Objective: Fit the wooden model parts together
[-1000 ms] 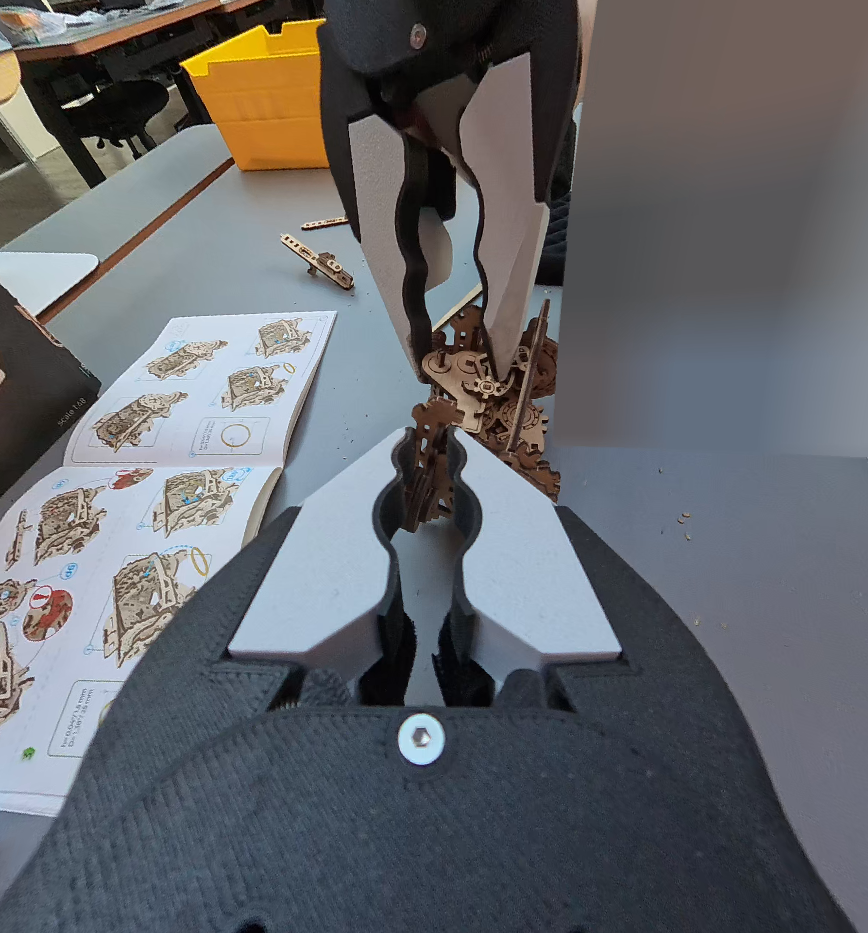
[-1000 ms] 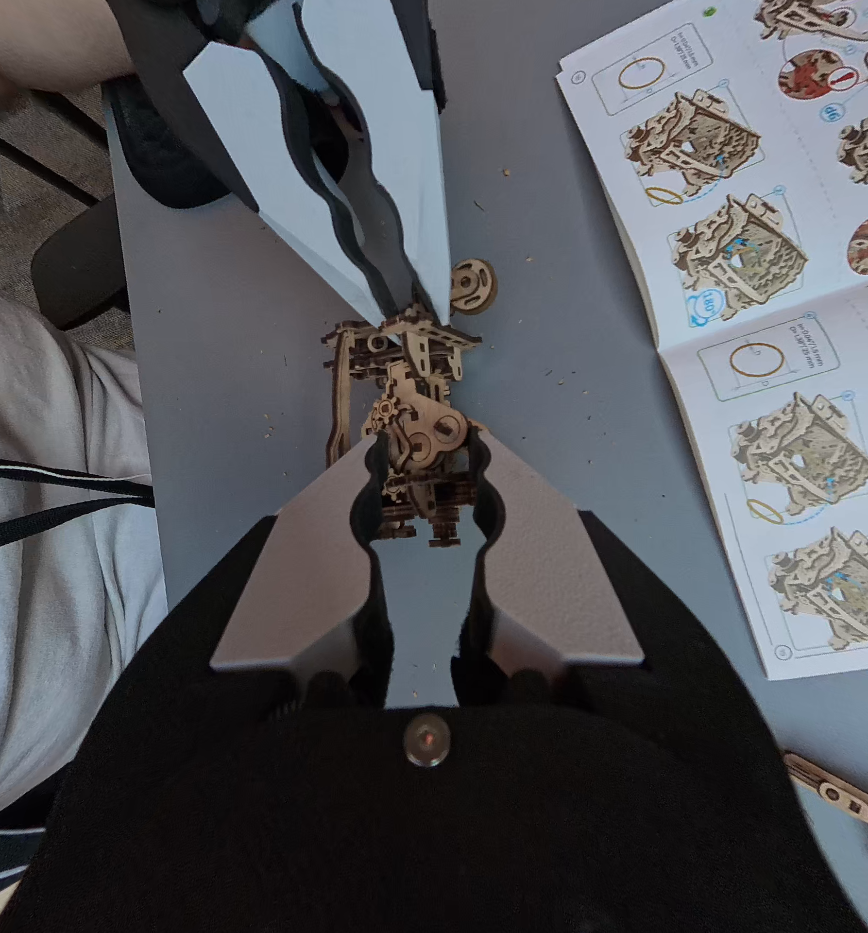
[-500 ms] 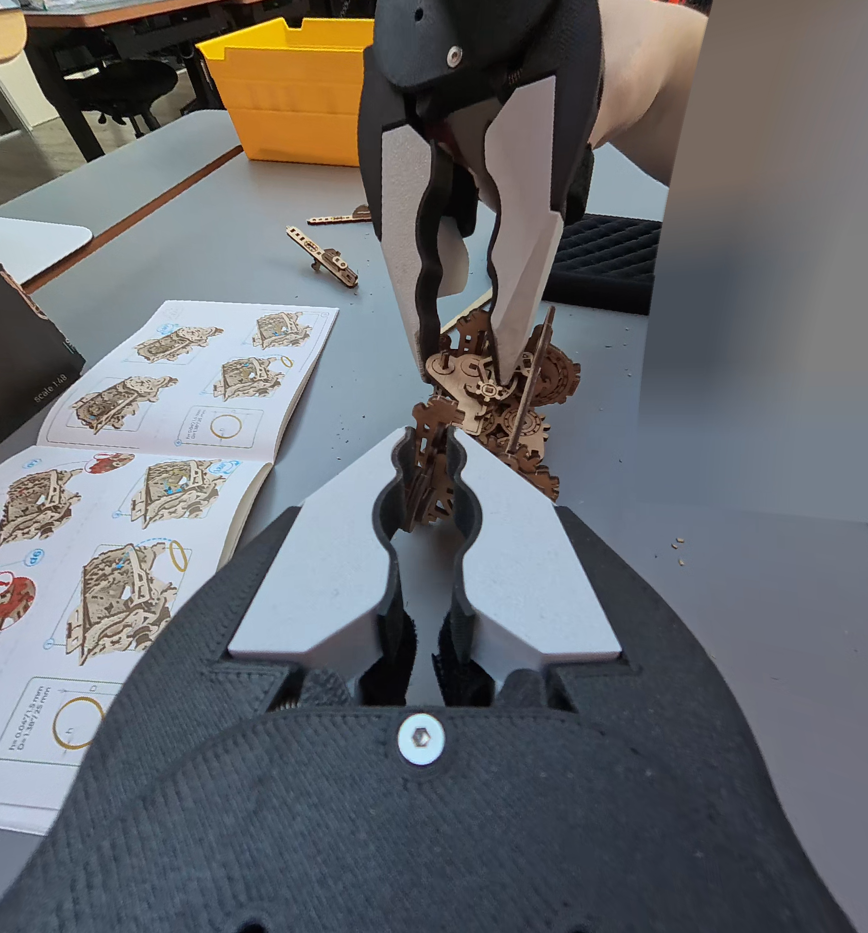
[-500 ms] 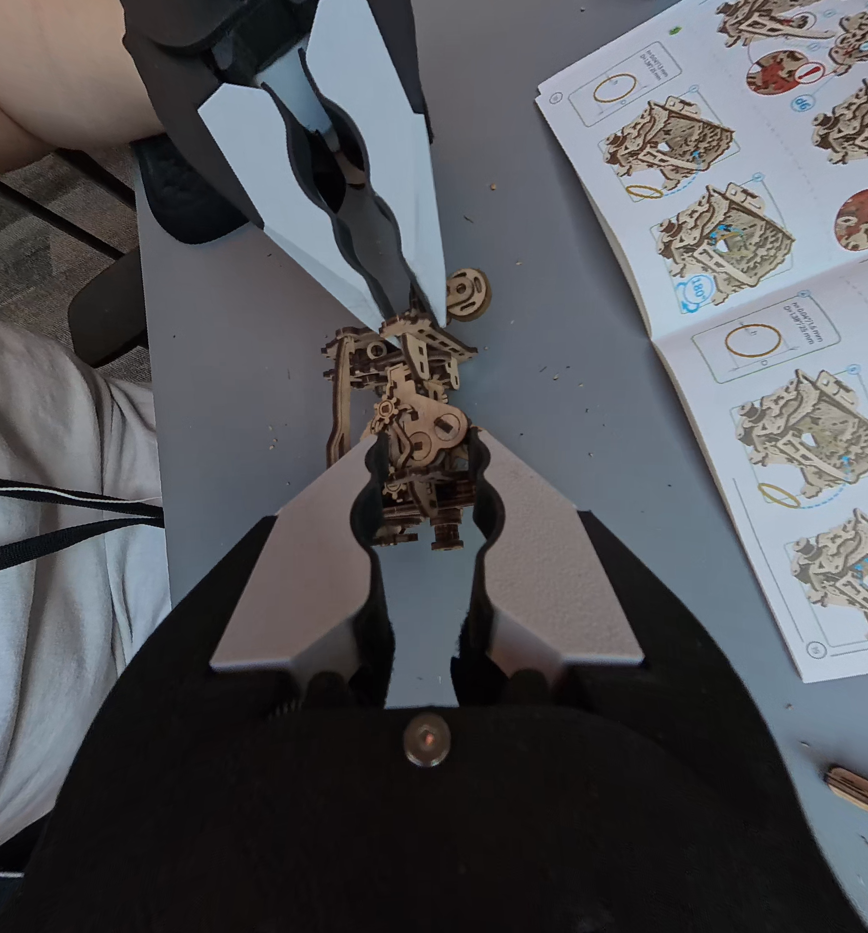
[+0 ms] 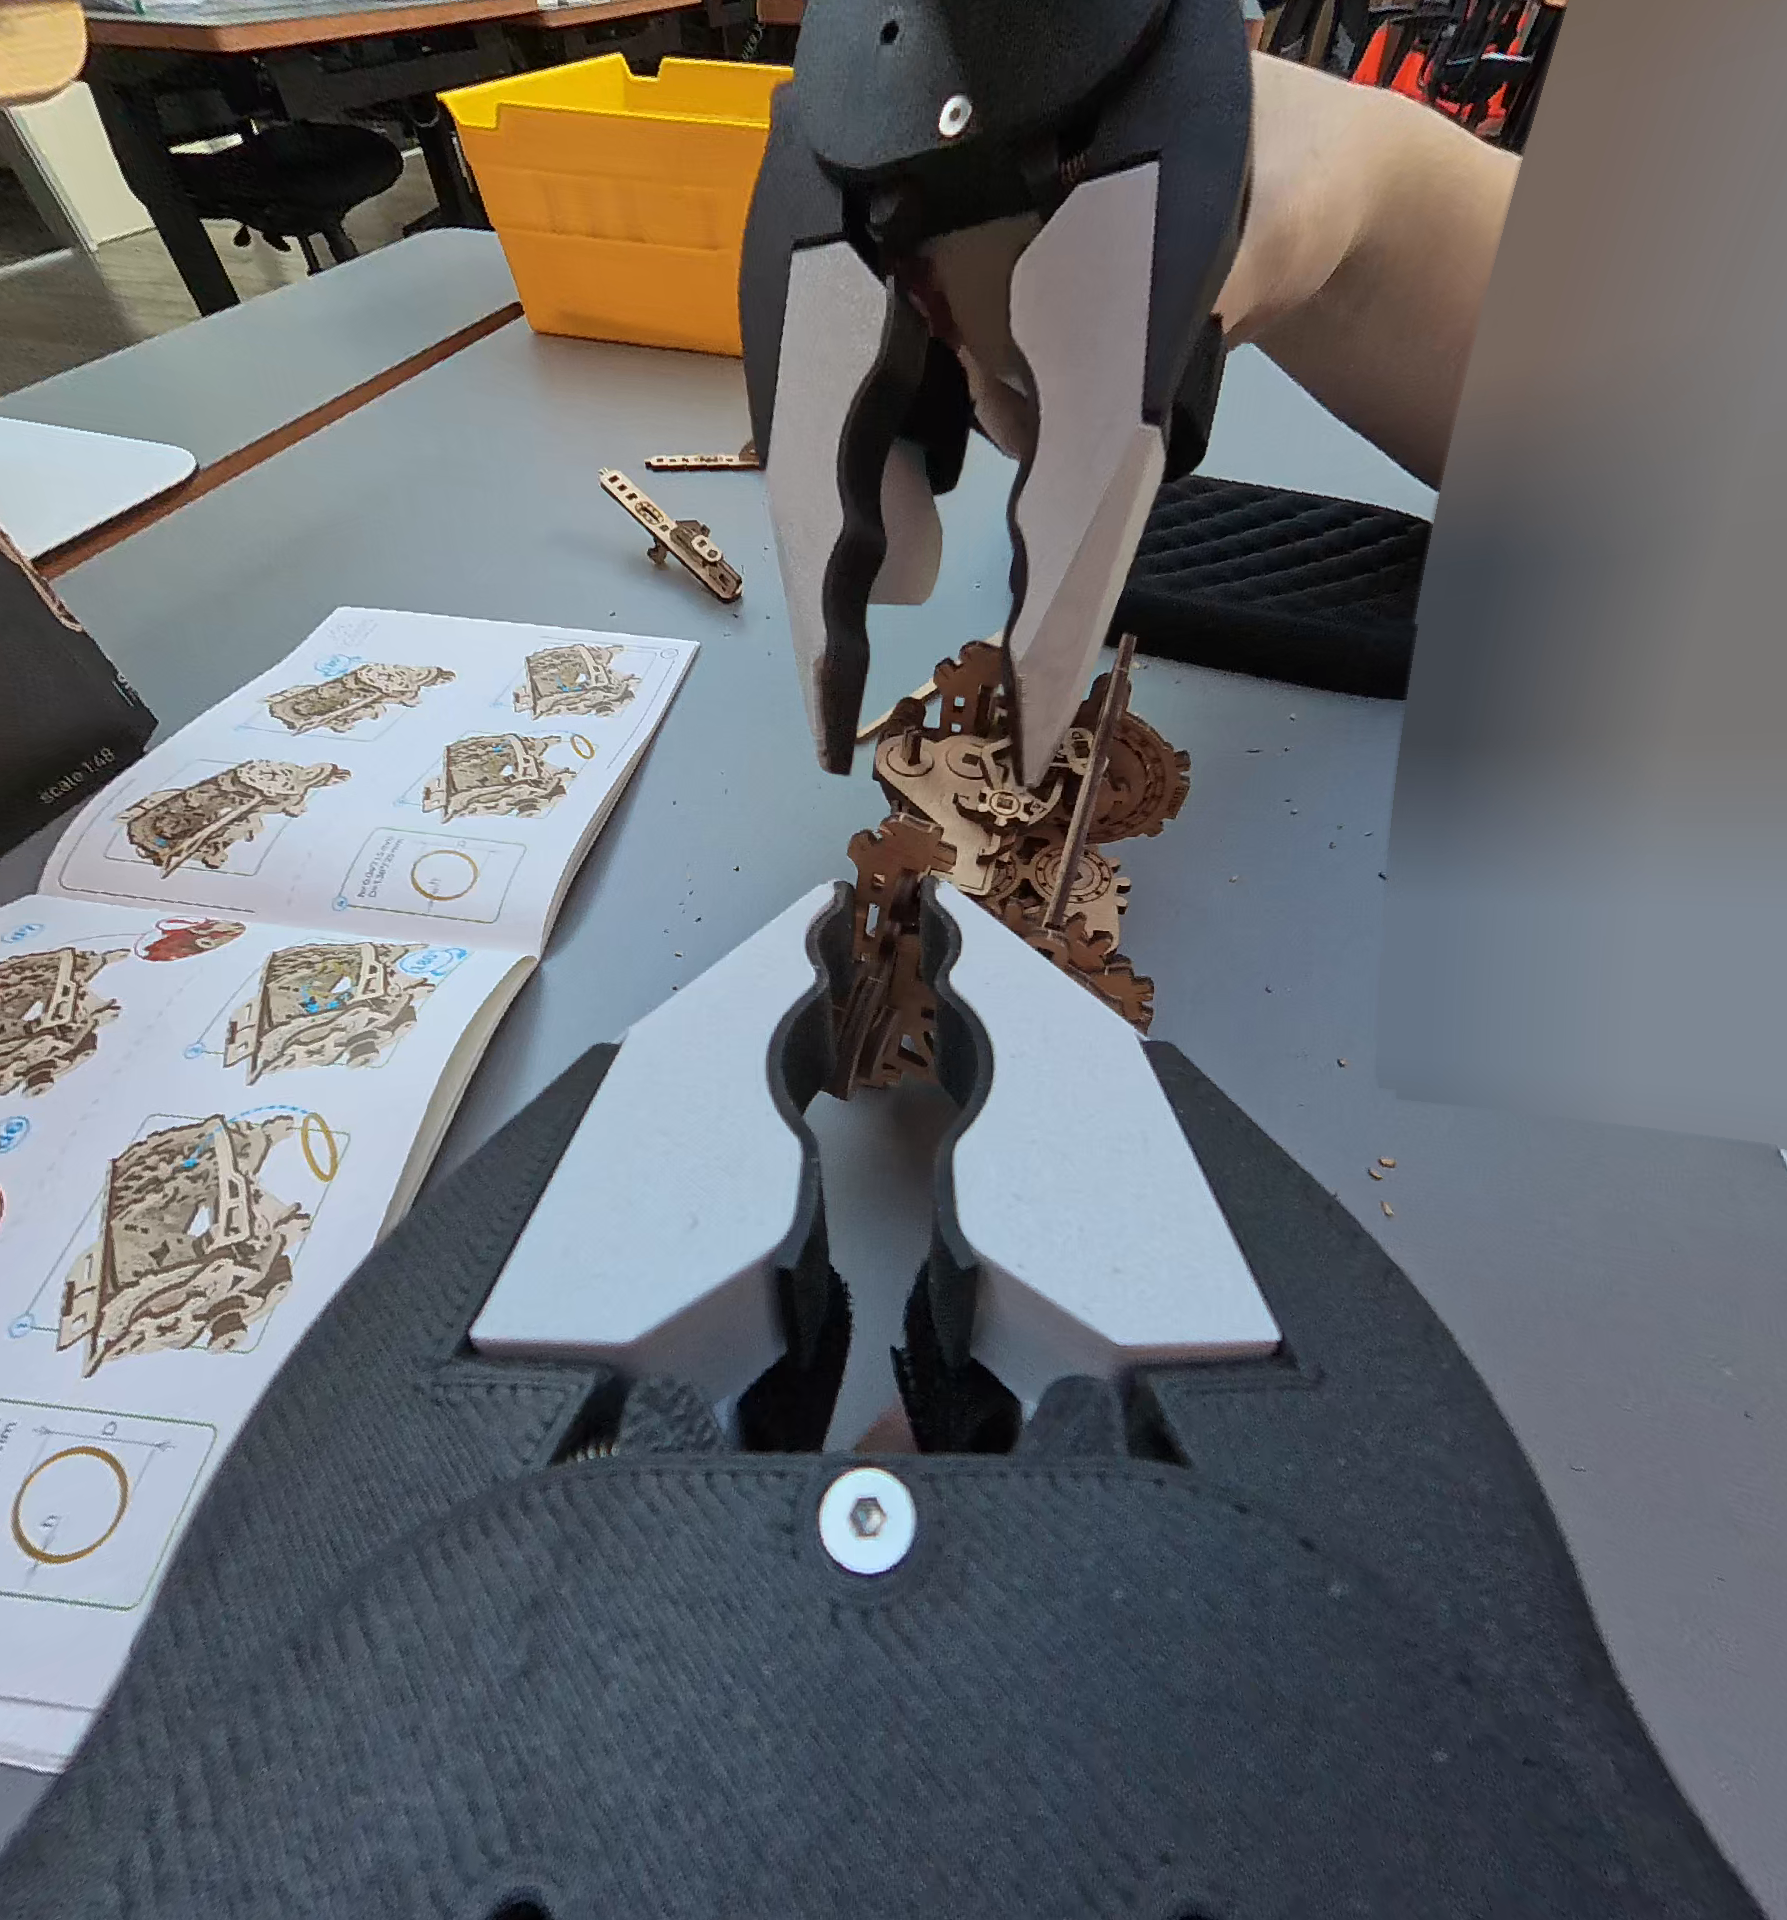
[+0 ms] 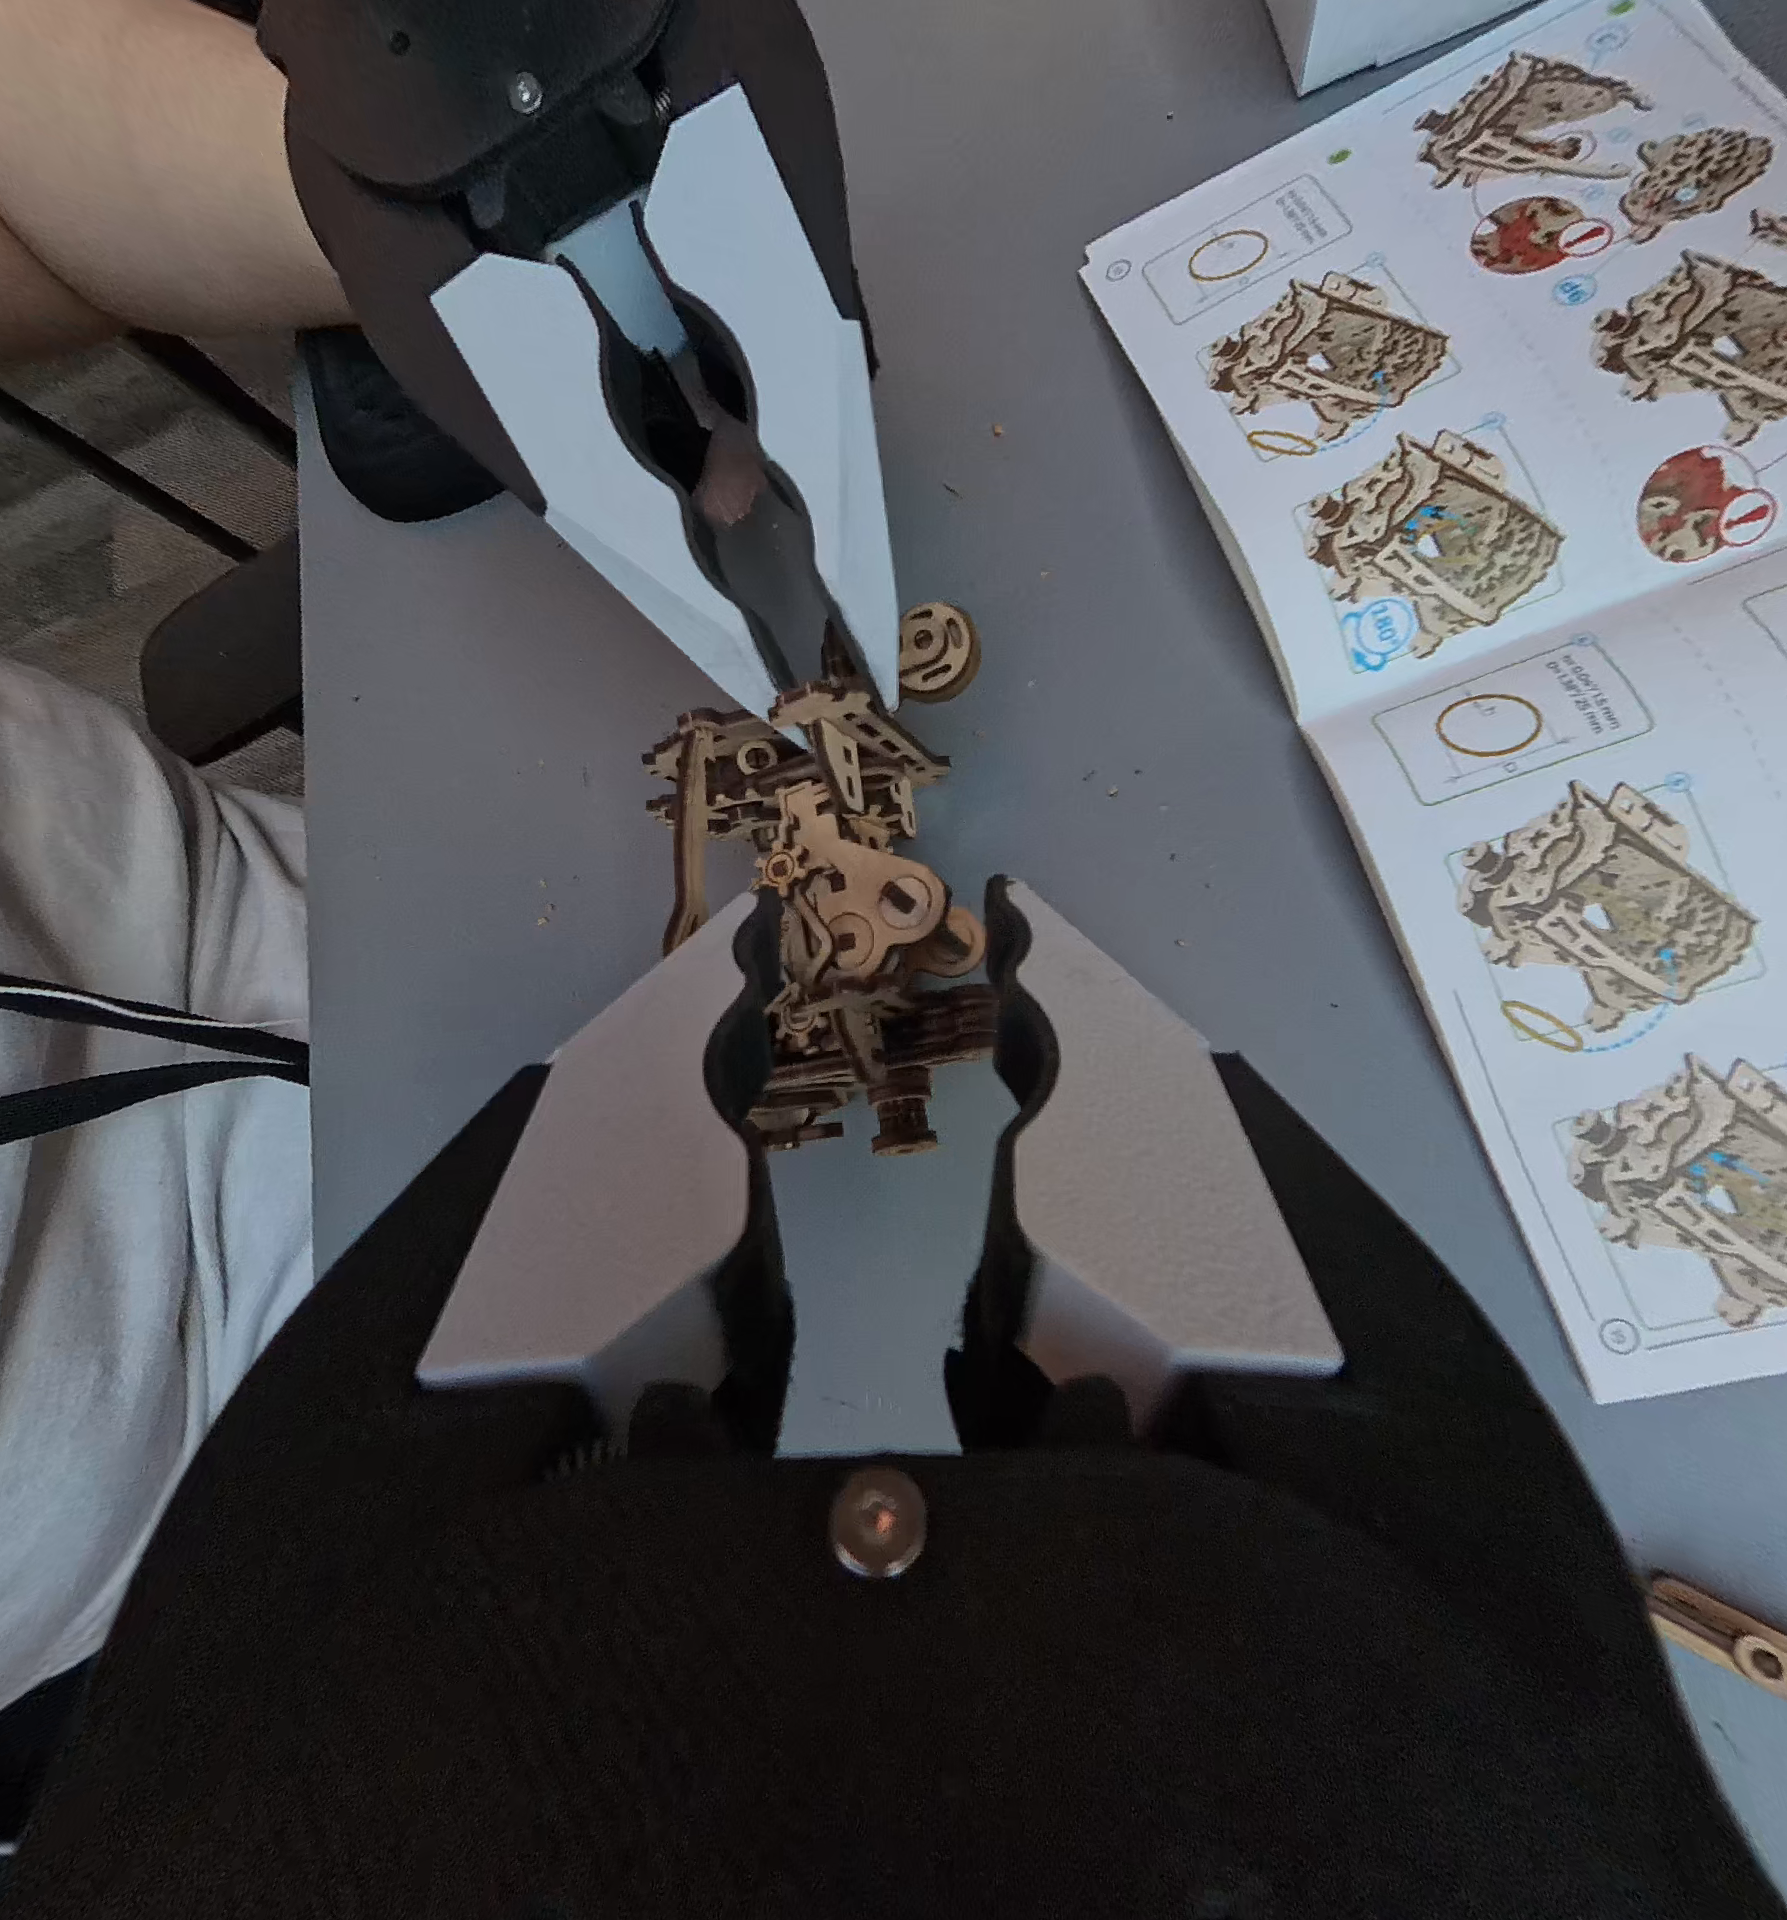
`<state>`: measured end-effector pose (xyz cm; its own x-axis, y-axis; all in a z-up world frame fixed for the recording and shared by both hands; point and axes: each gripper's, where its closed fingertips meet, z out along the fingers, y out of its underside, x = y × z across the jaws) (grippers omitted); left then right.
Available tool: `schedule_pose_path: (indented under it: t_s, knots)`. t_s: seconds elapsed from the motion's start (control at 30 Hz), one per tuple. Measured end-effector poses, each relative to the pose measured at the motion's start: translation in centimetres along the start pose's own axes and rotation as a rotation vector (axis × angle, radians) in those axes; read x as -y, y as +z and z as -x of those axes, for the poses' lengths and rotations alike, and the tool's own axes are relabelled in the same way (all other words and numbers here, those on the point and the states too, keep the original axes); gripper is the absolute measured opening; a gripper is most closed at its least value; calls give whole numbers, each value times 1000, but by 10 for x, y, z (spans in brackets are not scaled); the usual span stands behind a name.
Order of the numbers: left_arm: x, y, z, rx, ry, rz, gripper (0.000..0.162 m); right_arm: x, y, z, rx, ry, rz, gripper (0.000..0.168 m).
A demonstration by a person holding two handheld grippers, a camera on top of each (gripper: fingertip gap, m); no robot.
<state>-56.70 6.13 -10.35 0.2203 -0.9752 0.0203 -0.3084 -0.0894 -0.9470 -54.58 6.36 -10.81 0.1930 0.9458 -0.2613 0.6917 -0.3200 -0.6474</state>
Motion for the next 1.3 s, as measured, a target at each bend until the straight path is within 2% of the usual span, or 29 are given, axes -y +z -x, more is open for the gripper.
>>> schedule_pose_path:
  t_s: [0.03, 0.23, 0.3, 0.47, 0.6, 0.7, 0.87, 0.97, 1.1, 1.3]
  knots:
    - [0, 0, 0, 4, 2, 0, 9, 2, -1, 2, -11, -39, 0, 45]
    - [0, 2, -3, 9, 29, -1, 9, 8, -2, 8, -79, -289, 44, 44]
    - [1, 2, -5, 7, 33, 0, 9, 5, -1, 8, -58, -286, 90, 44]
    - [1, 2, -6, 4, 43, -2, 9, 10, -4, 12, 17, -245, 72, 39]
    - [1, 3, -9, -3, 62, -2, 9, 14, -2, 11, 53, -205, 53, 23]
    - [1, 2, -9, -6, 62, -4, 9, 10, 1, 15, 91, -199, 89, 23]
    - [1, 2, -8, -16, 41, -5, 10, 11, -10, 18, 75, -224, 22, 28]
    - [2, 1, -8, -22, 27, -11, 9, -2, -23, 14, 53, -248, -35, 37]
    - [1, 2, -6, -25, 5, -5, 10, -34, -38, 4, 7, -242, -94, 37]
    - [2, 3, -3, -51, -71, -3, 10, -57, -33, 6, -189, -385, -141, 37]
